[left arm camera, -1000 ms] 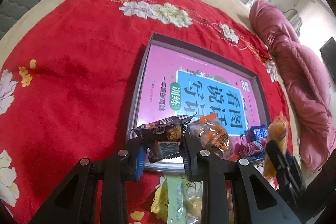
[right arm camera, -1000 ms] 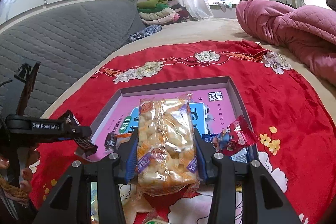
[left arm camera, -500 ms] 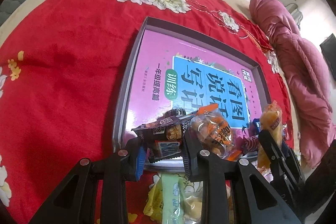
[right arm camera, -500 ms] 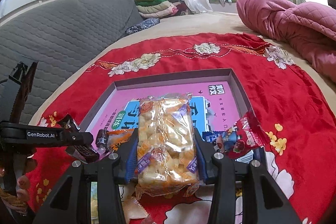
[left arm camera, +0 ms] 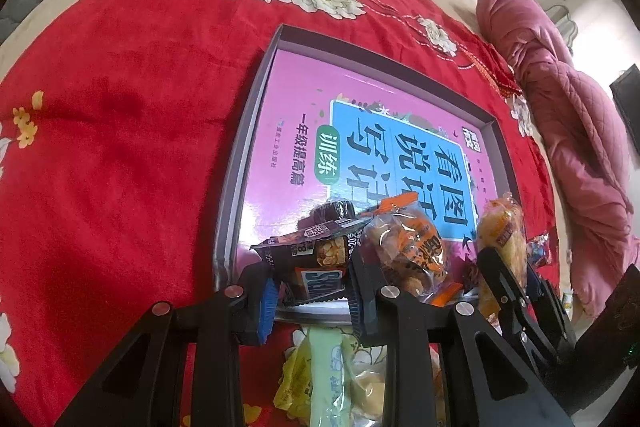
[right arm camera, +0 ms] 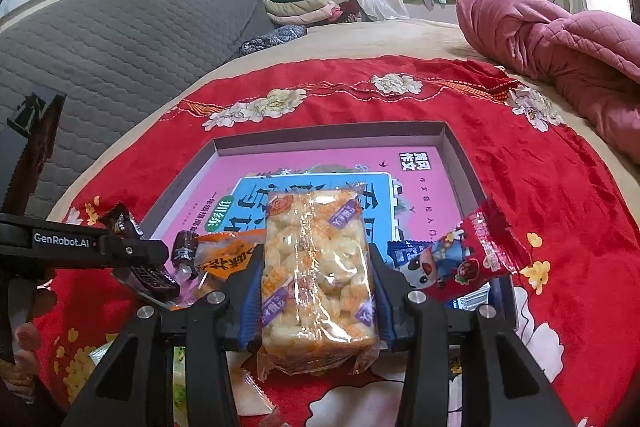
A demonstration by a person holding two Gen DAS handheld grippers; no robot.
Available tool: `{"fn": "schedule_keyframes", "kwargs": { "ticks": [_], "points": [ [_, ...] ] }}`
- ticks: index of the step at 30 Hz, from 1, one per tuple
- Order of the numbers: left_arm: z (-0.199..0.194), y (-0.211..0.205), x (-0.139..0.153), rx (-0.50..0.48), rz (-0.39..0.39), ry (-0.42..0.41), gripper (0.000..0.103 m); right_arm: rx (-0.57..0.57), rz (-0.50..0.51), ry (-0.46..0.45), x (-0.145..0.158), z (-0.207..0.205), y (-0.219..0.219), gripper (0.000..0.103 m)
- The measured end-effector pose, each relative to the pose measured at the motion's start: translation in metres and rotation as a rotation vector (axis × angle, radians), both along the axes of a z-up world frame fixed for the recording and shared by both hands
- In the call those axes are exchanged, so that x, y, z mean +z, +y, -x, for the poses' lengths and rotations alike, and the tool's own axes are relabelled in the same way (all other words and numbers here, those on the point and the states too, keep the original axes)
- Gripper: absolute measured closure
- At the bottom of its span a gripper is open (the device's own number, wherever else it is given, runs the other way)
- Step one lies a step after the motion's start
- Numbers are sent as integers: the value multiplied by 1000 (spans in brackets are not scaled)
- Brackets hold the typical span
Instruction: Organize snacks
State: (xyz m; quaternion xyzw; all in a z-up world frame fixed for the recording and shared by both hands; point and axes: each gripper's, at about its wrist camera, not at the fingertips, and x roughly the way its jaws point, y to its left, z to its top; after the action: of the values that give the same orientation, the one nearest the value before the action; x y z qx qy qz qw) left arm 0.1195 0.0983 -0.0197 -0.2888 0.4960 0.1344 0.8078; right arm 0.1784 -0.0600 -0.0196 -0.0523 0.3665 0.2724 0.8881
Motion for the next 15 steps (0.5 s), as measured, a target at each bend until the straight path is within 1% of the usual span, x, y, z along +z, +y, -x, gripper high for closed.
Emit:
{"fn": "schedule_keyframes", "kwargs": {
  "ticks": [15],
  "points": [
    [-1,-2,2,-15,-10,8,72,5,20,1,-4,1,1,56]
  ]
}}
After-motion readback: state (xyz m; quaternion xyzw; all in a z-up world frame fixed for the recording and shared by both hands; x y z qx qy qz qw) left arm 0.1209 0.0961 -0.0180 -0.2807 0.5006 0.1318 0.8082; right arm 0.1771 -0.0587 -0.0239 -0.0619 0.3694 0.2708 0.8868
